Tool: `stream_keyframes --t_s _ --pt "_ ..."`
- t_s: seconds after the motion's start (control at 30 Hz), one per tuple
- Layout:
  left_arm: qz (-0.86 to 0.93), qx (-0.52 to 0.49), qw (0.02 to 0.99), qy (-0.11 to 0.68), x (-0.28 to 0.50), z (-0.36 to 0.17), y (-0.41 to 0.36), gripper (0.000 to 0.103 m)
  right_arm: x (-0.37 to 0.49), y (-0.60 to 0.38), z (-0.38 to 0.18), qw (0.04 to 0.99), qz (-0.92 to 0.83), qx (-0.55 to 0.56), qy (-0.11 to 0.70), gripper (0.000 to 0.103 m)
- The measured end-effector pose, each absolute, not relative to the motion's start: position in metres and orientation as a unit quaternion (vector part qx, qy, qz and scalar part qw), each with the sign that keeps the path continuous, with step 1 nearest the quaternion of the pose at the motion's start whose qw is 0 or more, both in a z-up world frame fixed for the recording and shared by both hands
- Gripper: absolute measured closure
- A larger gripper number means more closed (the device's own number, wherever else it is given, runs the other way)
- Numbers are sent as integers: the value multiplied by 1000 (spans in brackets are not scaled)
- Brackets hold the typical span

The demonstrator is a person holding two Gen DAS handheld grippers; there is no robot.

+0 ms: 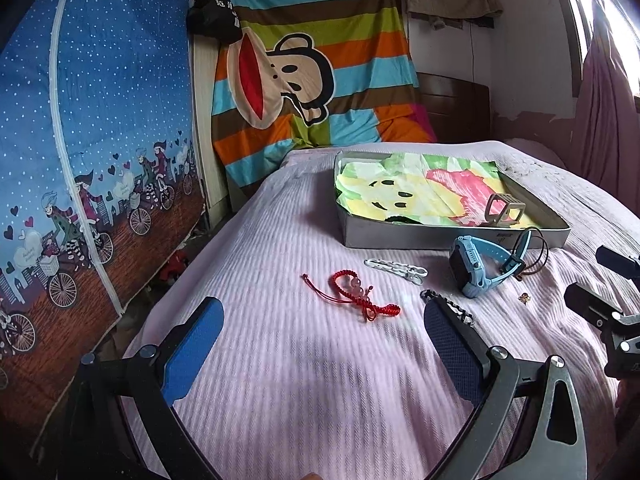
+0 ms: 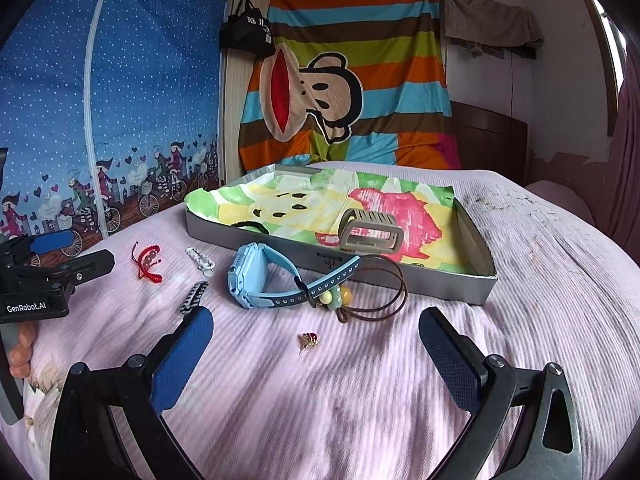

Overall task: Organize jewelry
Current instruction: 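Grasp the red-stone gold earring with right tool while left tool grasps red beaded bracelet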

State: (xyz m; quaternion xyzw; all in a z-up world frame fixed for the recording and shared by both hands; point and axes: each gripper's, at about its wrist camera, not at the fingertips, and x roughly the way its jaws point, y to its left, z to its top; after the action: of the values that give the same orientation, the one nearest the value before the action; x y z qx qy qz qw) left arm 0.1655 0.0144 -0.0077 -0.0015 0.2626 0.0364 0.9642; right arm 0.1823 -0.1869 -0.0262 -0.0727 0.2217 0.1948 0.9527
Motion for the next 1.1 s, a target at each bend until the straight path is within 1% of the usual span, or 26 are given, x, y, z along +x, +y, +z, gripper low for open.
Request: stream_keyframes --t_s 0.23,0.47,0.5,0.57,0.6,0.63,0.67,0.7,0.73,0.77,0.8,0.83,0.9,0.93,1.0,1.07,1.1 --pt "15 -34 948 317 192 -15 26 5 200 -183 -39 937 210 -72 270 0" --pt "-4 -48 938 343 213 -20 26 5 217 -181 -50 921 231 -54 308 0" --pt "-6 -47 938 345 215 -21 25 5 219 -181 -51 919 235 -49 312 2" --pt "-10 -46 937 346 219 -22 23 5 224 -182 -52 915 241 -38 321 13" --pt "-13 -45 937 346 220 -23 22 6 226 -183 -54 913 244 -31 326 15" --pt "-16 -44 937 347 222 -23 22 6 229 -184 -56 910 247 -25 331 20" --pt "-18 -44 936 347 223 -24 21 8 231 -185 -57 908 249 -19 336 26" --pt "-21 -45 936 349 225 -26 21 13 233 -185 -59 906 250 -15 342 30" --pt "-23 -47 935 351 227 -27 21 15 235 -186 -61 903 251 -11 347 38" --pt "-24 -48 934 353 228 -29 20 22 237 -186 -62 902 252 -7 352 43" --pt "-23 -48 933 356 230 -30 21 27 238 -187 -64 900 251 -4 356 44" --pt "-22 -49 932 357 231 -31 21 31 240 -187 -65 898 251 -3 361 44" --pt "-30 -59 933 353 231 -31 22 52 242 -187 -67 894 253 5 368 49" --pt "-37 -65 933 351 231 -31 23 55 244 -187 -68 893 256 12 371 53" --pt "-47 -71 932 353 232 -32 24 70 247 -189 -69 890 258 27 374 58" --pt "-53 -71 930 357 234 -33 23 76 248 -192 -70 889 262 37 375 68" --pt "-56 -71 929 359 235 -33 22 80 248 -193 -70 888 262 40 376 71"
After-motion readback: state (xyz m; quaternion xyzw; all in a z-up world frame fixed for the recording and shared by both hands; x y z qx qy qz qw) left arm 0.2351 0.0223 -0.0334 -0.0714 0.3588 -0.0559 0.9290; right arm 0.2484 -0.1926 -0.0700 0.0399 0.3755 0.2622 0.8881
